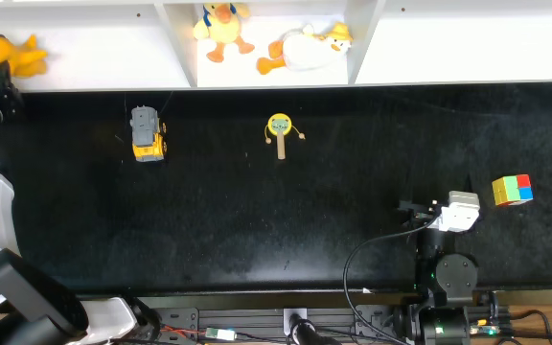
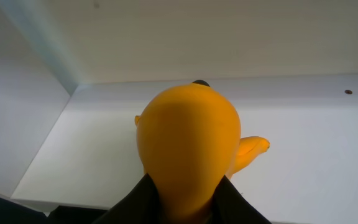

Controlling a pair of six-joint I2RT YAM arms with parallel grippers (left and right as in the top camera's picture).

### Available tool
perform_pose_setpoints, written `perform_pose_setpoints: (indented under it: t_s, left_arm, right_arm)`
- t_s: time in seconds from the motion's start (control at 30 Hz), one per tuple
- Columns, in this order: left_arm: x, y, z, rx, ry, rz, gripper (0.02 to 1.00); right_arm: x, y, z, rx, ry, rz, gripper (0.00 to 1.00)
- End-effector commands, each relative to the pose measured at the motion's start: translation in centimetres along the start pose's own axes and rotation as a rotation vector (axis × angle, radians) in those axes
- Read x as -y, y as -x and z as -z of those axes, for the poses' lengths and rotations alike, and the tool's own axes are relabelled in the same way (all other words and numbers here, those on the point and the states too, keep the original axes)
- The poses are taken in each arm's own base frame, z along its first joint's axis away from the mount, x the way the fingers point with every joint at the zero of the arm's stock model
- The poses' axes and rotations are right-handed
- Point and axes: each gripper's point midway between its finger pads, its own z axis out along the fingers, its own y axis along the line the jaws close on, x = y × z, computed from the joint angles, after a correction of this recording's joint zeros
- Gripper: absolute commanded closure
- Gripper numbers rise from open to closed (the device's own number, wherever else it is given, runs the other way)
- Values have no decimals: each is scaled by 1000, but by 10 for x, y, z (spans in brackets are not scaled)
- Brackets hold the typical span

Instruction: Store Toys

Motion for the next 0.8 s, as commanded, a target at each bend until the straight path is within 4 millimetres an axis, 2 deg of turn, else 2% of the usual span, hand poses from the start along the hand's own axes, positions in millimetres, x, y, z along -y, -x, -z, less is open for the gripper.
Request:
perform_pose_setpoints:
  t_s: [0.03, 0.8]
  left_arm:
    - [-4, 18, 0, 39, 12, -20, 781]
    - [-6, -3, -21, 17, 3, -2, 759]
  right_arm:
    - [-1, -2, 0, 4, 1, -1, 5]
    - [-1, -2, 0, 4, 2, -1, 7]
